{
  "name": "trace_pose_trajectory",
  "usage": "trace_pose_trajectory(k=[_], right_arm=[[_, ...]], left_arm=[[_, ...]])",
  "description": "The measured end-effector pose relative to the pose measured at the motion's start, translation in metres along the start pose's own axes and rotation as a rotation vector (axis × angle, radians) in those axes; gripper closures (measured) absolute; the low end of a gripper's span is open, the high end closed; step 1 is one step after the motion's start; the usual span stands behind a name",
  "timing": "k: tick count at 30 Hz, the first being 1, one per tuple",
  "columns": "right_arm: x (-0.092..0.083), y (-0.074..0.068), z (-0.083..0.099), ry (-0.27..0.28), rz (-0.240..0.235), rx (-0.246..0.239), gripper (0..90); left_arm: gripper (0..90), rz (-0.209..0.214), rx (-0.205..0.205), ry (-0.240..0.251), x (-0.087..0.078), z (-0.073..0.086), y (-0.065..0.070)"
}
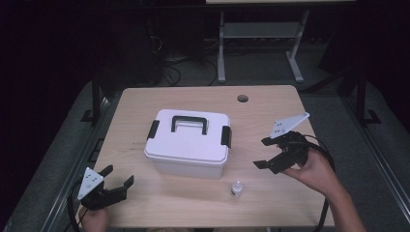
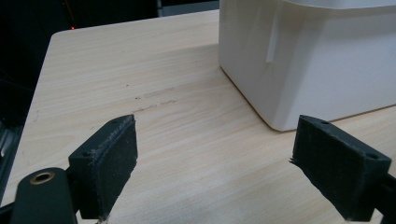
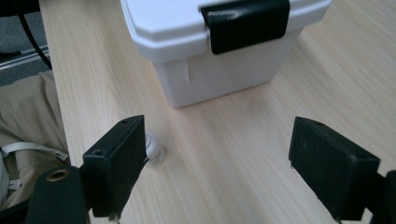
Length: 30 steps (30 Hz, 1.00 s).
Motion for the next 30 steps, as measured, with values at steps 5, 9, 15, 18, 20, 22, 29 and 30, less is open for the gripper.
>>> trace_pose_trajectory(k=[5,9,15,18,20,22,29,30], right_arm=[[0.003,0.002,-0.013,-0.010,-0.011,-0.015,18.2],[0.012,0.002,-0.035,-0.025,-0.034,-0.047,18.2],[0.026,0.005,-0.064,-0.046,-0.069,-0.094,18.0],[0.035,0.008,-0.076,-0.055,-0.081,-0.111,18.0],[0.040,0.011,-0.082,-0.053,-0.098,-0.109,17.9],[0.045,0.014,-0.088,-0.061,-0.100,-0.114,17.8],[0.057,0.022,-0.106,-0.078,-0.131,-0.127,17.8],[0.060,0.023,-0.108,-0.084,-0.136,-0.128,17.8]], left_arm=[[13.0,-0.001,-0.001,0.004,0.000,0.000,0.000],[13.0,-0.004,-0.010,0.009,0.000,0.000,-0.001],[13.0,-0.006,-0.013,0.010,0.000,0.000,-0.003],[13.0,-0.002,-0.013,0.009,0.001,0.001,-0.002],[13.0,-0.001,-0.014,0.010,0.001,0.001,-0.002],[13.0,0.001,-0.011,0.007,0.001,0.001,-0.002],[13.0,-0.006,-0.019,0.011,0.001,0.000,-0.004],[13.0,-0.012,-0.026,0.014,0.001,0.001,-0.005]])
Point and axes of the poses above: each handheld gripper's, and its own axes: x roughly forward along the jaws, z roughly out of its underside, y roughly to its right, the point moved 1 cm from there along x, roughly forward along the jaws, and after that the axes turned 12 degrees about y, right-handed, at the moved point
